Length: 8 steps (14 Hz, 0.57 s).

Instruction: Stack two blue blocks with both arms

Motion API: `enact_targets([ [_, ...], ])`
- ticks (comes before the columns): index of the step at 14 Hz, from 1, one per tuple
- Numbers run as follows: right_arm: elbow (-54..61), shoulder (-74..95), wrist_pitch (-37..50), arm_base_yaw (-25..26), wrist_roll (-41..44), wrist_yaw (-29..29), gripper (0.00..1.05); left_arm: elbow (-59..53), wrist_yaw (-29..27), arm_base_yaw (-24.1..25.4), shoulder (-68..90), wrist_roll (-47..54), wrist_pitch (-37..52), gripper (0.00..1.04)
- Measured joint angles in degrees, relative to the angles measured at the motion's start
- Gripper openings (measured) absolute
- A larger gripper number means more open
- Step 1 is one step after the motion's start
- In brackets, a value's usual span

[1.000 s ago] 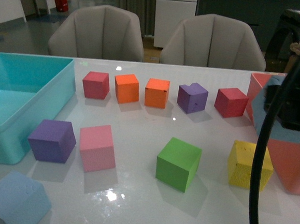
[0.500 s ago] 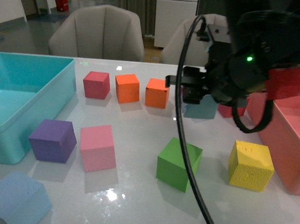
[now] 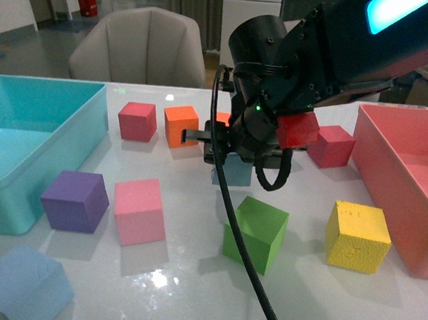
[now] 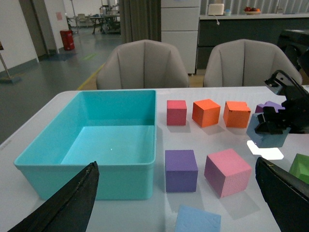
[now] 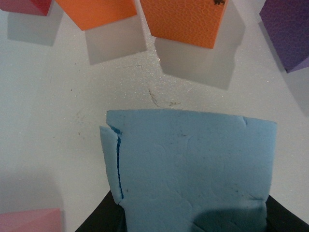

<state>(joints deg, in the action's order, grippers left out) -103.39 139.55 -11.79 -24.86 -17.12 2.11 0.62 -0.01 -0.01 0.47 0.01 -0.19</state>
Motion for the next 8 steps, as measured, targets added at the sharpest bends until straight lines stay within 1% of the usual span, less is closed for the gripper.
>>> enact_targets([
  [2,-3.41,2.25,-2.08,-0.74,-2.49,-0.17,0.43,0.00,0.00,0.00,0.00,0.00,0.00,0.98],
  [3,-6.40,4.44,-4.11,-1.64,-3.65,0.70,0.43,0.00,0.00,0.00,0.00,0.00,0.00,0.98],
  [8,-7.74,5.81,-6.34,-2.49,-3.69,3.04,0.43,0.00,0.00,0.00,0.00,0.02,0.00,0.98],
])
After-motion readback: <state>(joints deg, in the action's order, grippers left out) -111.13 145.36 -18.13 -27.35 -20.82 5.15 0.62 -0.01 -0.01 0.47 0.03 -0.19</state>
